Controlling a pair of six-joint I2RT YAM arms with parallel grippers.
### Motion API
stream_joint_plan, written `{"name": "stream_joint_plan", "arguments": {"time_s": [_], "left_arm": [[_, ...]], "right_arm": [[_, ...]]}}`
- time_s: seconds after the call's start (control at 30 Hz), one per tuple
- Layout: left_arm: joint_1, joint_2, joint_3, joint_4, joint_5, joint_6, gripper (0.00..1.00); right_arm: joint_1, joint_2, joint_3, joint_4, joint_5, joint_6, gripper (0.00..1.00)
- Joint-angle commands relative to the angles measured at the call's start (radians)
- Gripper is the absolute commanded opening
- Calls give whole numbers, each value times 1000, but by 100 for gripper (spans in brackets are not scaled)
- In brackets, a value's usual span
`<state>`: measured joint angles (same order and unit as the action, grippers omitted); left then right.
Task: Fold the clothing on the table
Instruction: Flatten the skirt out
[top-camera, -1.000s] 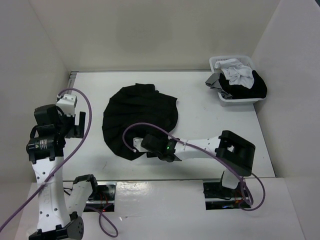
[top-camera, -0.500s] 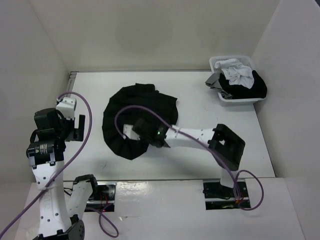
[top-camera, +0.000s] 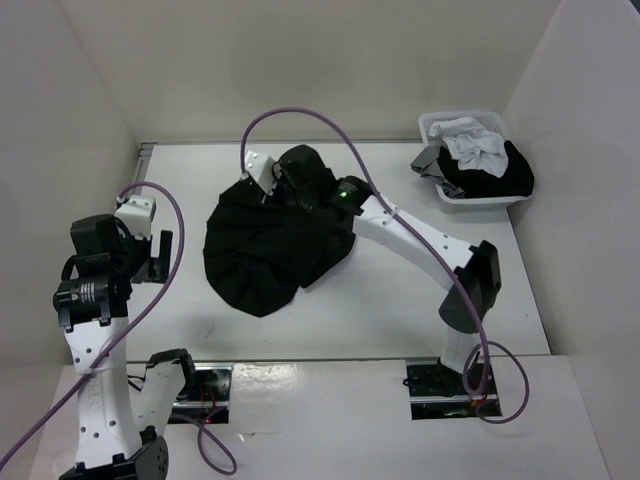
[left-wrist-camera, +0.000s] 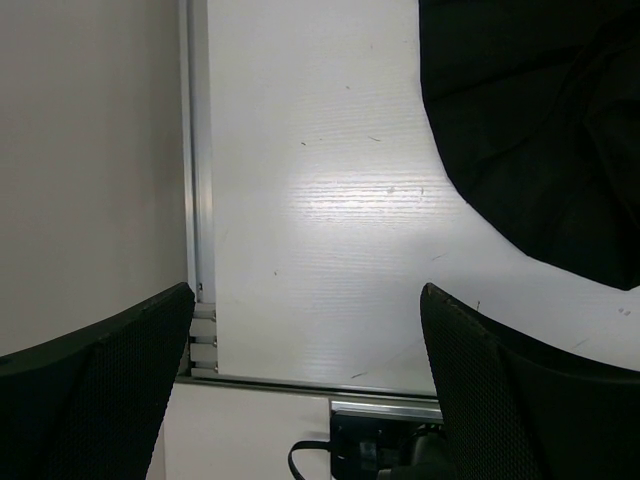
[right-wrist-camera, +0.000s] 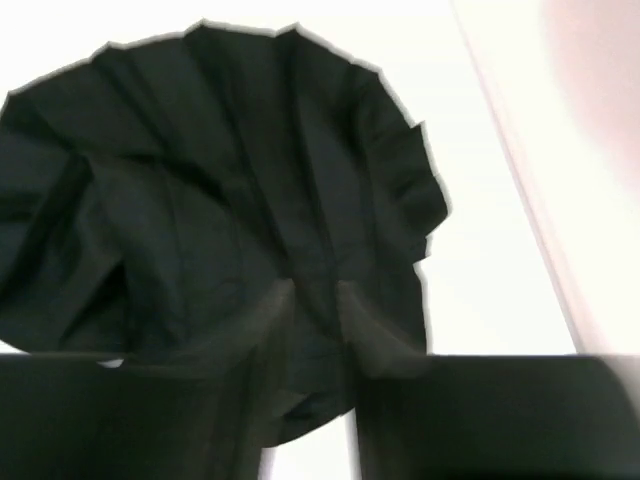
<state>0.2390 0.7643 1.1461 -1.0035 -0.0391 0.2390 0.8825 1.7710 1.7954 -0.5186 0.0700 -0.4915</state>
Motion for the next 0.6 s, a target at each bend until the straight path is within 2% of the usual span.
{"name": "stream_joint_plan", "arguments": {"time_s": [0.0,0.03,0.07,0.1,0.13,0.17,0.2,0.3,0.43,0.57], "left_arm": [[5,4,43,-1,15,19,100],[5,4,52,-10,15,19,100],[5,4,52,-10,15,19,100],[5,-5,52,-10,15,29,100],[5,-5,52,-10,15,29,100],[5,-16,43,-10,15,29,100],[5,-16,32,-10,15,29,100],[5,-25,8,-10,24,29,100],[5,-25,7,-1,24,20,100],[5,-25,7,8,24,20,100]], "right_arm": [[-10,67,-26,-72,-1,-24,42],[-10,12,-113,-20,28,-41,72],[9,-23,-173,14,63,-59,86],[53,-57,-300,46,104,-106,95],[79,-80,-353,67,149,-131,99],[105,-105,-401,68,236,-156,99],[128,-119,-501,80,270,-156,99],[196,-171,-655,108,339,-153,99],[277,-209,-767,146,433,-144,99],[286,-219,-867,244,527,-177,99]]}}
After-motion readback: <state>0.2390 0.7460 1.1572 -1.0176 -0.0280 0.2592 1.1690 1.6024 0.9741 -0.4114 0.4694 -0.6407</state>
